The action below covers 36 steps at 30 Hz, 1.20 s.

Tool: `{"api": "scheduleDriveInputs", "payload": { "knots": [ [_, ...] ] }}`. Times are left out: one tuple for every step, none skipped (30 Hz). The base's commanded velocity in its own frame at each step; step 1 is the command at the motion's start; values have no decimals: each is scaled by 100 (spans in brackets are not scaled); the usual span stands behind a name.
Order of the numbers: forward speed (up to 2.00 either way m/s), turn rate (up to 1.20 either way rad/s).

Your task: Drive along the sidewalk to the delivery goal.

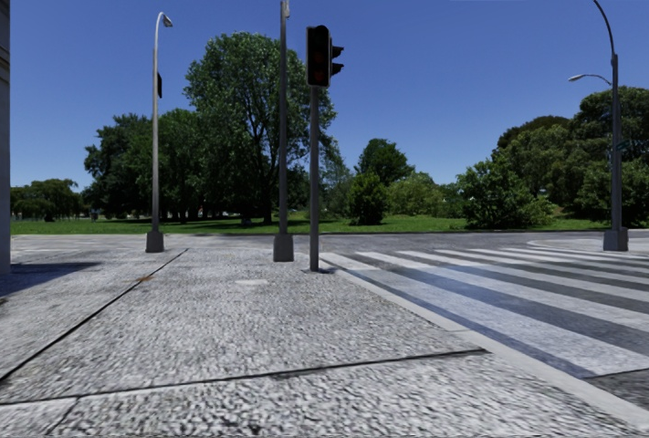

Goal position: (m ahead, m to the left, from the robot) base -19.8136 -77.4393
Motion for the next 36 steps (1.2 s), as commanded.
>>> {"api": "scheduleDriveInputs", "payload": {
  "knots": [
    [200,-18],
    [200,-22],
    [200,-26],
    [200,-35],
    [200,-35],
    [200,-39],
    [200,-41],
    [200,-43],
    [200,-43],
    [200,-50],
    [200,-53],
    [200,-55],
    [200,-55],
    [200,-59],
    [200,-63],
    [200,-63],
    [200,-65],
    [200,-65],
    [200,-65],
    [200,-65],
    [196,-65],
    [184,-65],
    [175,-65],
    [175,-65],
    [168,-65],
    [165,-65],
    [165,-65],
    [163,-65],
    [161,-65],
    [159,-65],
    [159,-65],
    [159,-65],
    [158,-65],
    [156,-65],
    [156,-65],
    [154,-65]
  ]
}}
